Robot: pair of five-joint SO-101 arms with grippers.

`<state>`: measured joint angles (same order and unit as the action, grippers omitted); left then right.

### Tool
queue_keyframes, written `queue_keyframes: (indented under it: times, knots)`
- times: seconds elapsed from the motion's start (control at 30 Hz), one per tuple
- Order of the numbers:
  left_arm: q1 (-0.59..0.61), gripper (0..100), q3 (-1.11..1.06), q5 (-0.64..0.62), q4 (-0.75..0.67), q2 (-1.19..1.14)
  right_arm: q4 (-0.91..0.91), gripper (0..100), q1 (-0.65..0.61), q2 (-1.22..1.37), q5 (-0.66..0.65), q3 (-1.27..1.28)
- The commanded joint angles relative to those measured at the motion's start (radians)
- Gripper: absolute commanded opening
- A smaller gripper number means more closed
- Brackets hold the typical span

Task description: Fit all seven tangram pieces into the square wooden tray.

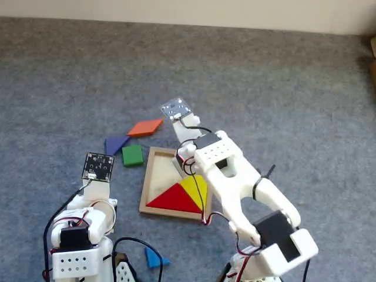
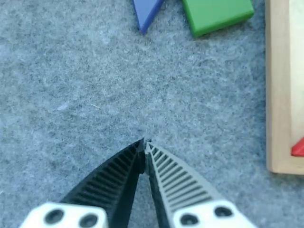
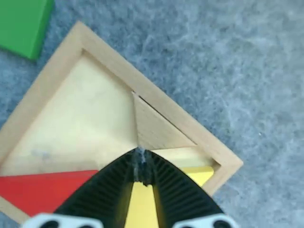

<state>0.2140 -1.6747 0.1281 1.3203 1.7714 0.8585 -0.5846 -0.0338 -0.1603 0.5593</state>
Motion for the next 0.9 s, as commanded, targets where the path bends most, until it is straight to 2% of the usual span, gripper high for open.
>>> queue_keyframes:
  times: [0.0,0.2,0.47,0.87]
  knots:
    - [-0.012,1,-0.021,0.006,0.006,0.053,0.002,0.6,0.012,-0.097,-0.003,-0.058]
    - [-0.012,1,-0.021,0.006,0.006,0.053,-0.073,0.6,-0.002,-0.07,-0.002,-0.056]
    - [-0.012,1,-0.021,0.006,0.006,0.053,-0.105,0.6,-0.008,0.09,-0.002,-0.064]
    - [-0.012,1,-0.021,0.006,0.006,0.053,0.001,0.6,0.143,0.091,-0.009,-0.064]
